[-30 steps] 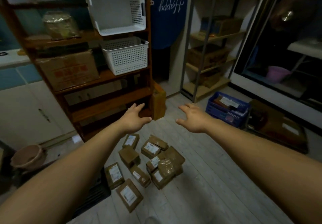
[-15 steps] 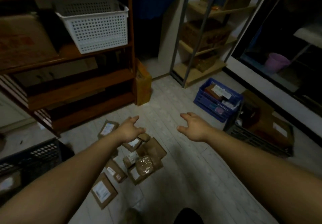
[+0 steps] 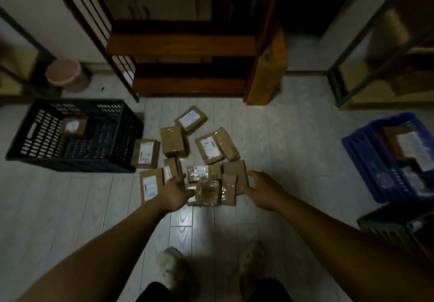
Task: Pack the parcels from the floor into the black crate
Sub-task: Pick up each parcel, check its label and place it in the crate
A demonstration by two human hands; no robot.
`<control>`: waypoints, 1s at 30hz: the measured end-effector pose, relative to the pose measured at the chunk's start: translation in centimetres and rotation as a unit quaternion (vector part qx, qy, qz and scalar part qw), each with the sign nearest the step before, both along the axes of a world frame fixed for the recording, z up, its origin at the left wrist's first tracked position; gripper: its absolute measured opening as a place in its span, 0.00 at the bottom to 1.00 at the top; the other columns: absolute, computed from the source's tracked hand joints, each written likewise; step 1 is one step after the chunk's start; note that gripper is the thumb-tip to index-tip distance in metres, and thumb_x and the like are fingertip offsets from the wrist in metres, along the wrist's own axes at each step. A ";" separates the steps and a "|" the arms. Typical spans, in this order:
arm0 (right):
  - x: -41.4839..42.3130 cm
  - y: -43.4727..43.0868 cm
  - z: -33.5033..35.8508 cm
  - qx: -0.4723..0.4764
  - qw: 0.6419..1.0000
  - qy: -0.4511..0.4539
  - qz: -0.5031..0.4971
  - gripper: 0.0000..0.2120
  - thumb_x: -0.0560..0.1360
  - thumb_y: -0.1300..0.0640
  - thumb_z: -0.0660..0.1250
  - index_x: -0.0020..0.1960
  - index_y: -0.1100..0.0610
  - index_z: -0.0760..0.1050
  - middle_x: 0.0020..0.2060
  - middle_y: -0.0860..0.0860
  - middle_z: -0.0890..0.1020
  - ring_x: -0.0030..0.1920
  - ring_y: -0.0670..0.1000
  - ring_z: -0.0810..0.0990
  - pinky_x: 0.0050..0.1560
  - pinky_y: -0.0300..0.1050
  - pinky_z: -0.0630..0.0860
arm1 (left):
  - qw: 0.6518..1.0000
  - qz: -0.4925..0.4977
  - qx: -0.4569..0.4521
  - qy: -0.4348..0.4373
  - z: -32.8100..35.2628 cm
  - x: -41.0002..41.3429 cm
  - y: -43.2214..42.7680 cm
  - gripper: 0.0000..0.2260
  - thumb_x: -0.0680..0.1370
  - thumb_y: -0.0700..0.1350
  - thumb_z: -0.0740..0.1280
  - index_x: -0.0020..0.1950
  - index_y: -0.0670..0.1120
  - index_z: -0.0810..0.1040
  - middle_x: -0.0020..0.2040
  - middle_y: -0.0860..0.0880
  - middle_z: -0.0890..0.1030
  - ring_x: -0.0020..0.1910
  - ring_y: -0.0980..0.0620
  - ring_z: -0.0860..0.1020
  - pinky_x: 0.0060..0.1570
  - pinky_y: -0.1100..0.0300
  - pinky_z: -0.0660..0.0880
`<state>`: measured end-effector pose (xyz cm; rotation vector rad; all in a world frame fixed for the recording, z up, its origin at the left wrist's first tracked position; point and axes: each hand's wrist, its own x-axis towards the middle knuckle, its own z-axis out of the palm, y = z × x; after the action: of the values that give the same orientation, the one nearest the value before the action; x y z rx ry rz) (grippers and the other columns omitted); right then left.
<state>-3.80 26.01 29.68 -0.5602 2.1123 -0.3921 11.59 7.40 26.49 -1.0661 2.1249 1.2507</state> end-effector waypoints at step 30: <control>1.8 -8.2 -50.6 -0.221 0.958 -0.070 -0.169 0.32 0.76 0.41 0.59 0.75 0.42 0.49 0.66 0.52 0.73 0.61 0.56 0.75 0.65 0.54 0.71 | 0.972 0.159 0.126 0.117 -43.8 -3.1 -1.5 0.25 0.78 0.50 0.64 0.72 0.57 0.58 0.55 0.50 0.77 0.49 0.48 0.79 0.42 0.54 0.77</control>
<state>-1.97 17.82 -20.94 -0.4028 1.9873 -1.0843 8.48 5.90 -17.33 -1.2275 1.9354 1.8251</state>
